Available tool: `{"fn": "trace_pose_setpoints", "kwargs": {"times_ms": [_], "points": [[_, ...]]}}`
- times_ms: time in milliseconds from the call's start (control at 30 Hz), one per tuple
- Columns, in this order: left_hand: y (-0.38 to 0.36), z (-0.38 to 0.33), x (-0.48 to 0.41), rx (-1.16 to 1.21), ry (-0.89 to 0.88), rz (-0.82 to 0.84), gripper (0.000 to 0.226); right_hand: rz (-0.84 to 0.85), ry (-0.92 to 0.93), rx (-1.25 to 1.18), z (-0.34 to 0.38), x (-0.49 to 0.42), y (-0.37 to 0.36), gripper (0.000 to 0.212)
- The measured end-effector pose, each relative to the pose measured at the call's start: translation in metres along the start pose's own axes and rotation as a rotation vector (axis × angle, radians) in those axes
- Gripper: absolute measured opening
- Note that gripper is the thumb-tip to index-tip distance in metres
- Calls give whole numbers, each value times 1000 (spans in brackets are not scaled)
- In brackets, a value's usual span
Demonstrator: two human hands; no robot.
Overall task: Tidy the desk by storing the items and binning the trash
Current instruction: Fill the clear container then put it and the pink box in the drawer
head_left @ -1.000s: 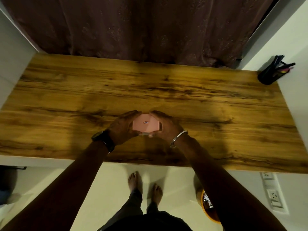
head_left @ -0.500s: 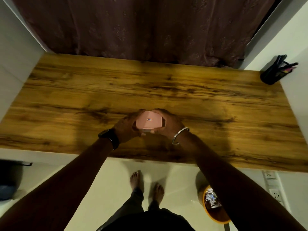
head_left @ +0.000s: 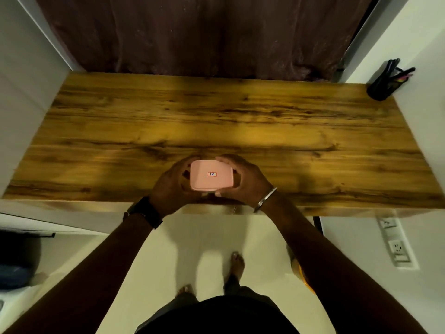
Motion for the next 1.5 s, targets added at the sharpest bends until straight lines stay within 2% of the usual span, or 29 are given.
{"fn": "trace_pose_setpoints", "kwargs": {"times_ms": [167,333,433,500,567,600,667,733,867,1000,1100,1300,1500], "points": [[-9,35,55,14,46,95,99,7,-123,33,12,47,-55,89],[-15,56,97,-29,-2,159,92,-73,-184,-71,27,92,-99,89],[-17,62,116,-27,4,159,92,-129,-300,-195,28,113,-119,88],[-19,68,125,-32,25,157,92,-273,-453,-432,22,128,-134,68],[-24,75,133,-26,39,185,88,-551,-704,-854,-2,143,-158,45],[-27,79,137,-17,45,198,87,-655,-857,-1119,-14,148,-177,46],[-31,88,143,-8,76,204,88,-708,-1080,-1551,-37,148,-216,61],[-33,95,148,0,108,199,90,-666,-1160,-1725,-57,138,-240,73],[-32,106,149,6,110,150,89,-688,-1218,-1771,-79,110,-256,87],[-21,111,147,32,100,105,88,-800,-1147,-1802,-96,77,-264,92],[-13,106,148,35,74,78,85,-830,-1174,-1749,-105,70,-273,93],[0,96,157,38,62,53,89,-819,-1233,-1627,-111,93,-279,95],[17,82,176,21,21,39,95,-869,-1286,-1699,-89,152,-294,84]]}}
Point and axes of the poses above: each hand's wrist, its own x-axis away from the middle knuckle, its own y-axis out of the back of the hand, z = x × y, the point moved 6 cm from there along -x, towards the middle knuckle, and after that the axes turned 2 degrees about y, right-handed, at the moved point
